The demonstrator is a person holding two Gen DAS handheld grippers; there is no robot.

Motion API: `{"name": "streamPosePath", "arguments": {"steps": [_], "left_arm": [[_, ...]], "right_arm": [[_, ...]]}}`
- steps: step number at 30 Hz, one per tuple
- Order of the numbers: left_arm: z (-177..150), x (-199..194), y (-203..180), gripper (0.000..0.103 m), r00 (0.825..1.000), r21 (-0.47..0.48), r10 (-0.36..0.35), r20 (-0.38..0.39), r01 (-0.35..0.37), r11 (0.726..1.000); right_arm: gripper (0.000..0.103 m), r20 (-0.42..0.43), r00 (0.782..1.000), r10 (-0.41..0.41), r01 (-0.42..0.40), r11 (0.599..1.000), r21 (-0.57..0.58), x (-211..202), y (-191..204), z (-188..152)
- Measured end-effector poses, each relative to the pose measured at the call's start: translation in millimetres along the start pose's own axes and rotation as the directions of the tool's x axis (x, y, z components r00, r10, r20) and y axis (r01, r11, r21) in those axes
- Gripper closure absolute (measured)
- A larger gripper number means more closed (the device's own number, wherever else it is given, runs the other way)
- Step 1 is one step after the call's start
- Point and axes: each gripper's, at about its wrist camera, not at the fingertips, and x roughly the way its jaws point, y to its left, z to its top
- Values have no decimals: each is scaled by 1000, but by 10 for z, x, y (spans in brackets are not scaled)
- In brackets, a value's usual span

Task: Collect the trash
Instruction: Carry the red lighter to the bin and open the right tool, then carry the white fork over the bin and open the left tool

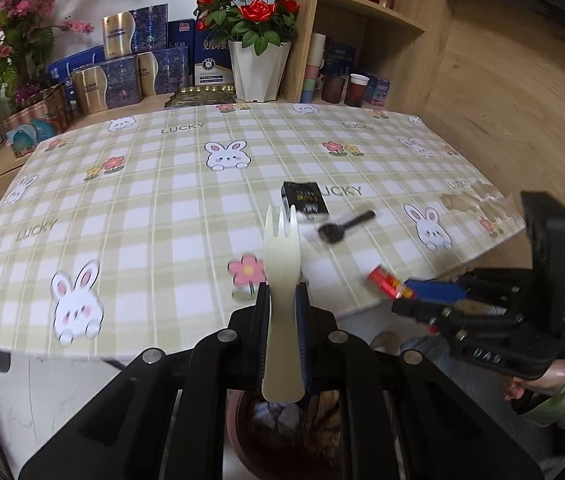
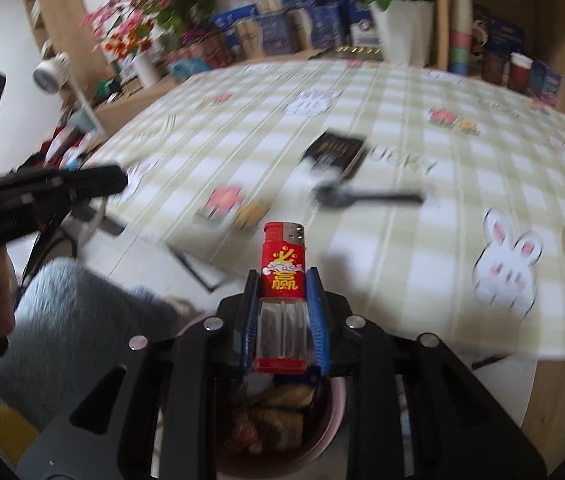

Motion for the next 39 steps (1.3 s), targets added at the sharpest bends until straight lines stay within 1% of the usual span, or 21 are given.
{"name": "streamPosePath", "arguments": {"steps": [4, 7, 9, 10, 11, 12, 14, 16, 18, 21, 24, 28, 33, 35, 39], "left_arm": [[-198, -177, -55, 90, 1000, 3, -3, 2, 3, 1000], [-296, -238, -79, 90, 1000, 2, -10, -1, 10, 1000], [-347, -256, -89, 90, 1000, 1, -15, -7, 15, 1000], [-365, -261, -83, 90, 1000, 0, -17, -9, 17, 1000], [-380, -264, -79, 90, 1000, -3, -19, -11, 19, 1000], [-396, -263, -84, 90, 1000, -9, -22, -14, 21, 1000], [-422, -265, -70, 90, 1000, -19, -22, -17, 22, 1000], [-434, -269, -60, 90, 1000, -23, -21, -19, 20, 1000], [-457, -268, -62, 90, 1000, -24, -21, -22, 20, 999], [-487, -247, -73, 90, 999, -18, -18, -33, 17, 1000], [-516, -214, -67, 90, 999, -20, -19, -47, 18, 1000], [-570, -160, -61, 90, 998, -28, -22, -66, 20, 999], [-676, -42, -80, 90, 994, -25, -27, -111, 24, 999], [-726, 32, -79, 90, 990, -26, -29, -140, 26, 999], [-848, 197, -68, 90, 977, -42, -44, -209, 36, 998]], "right_arm": [[77, -51, 999, 13, -13, 1000, 3, 74, 122, -255], [76, -82, 996, 24, -22, 1000, 17, 129, 147, -353], [73, -91, 996, 17, -16, 1000, 10, 131, 170, -372], [71, -82, 997, 13, -13, 1000, 5, 106, 183, -368], [65, -72, 997, 10, -9, 1000, 2, 77, 190, -360], [53, -64, 998, 5, -5, 1000, 2, 49, 188, -355], [41, -38, 999, -10, 10, 1000, -1, 2, 172, -303], [37, -3, 999, -38, 38, 999, -9, -87, 172, -264], [19, 35, 997, -69, 69, 998, -6, -171, 156, -230], [11, 98, 989, -110, 110, 994, 7, -306, 119, -183], [7, 157, 973, -168, 167, 986, 16, -406, 101, -159], [6, 194, 961, -195, 189, 981, 52, -454, 40, -178], [6, 185, 958, -219, 209, 975, 75, -414, 2, -202], [6, 187, 957, -222, 210, 974, 83, -417, -17, -212], [6, 182, 957, -227, 213, 973, 92, -414, -30, -227]]}}
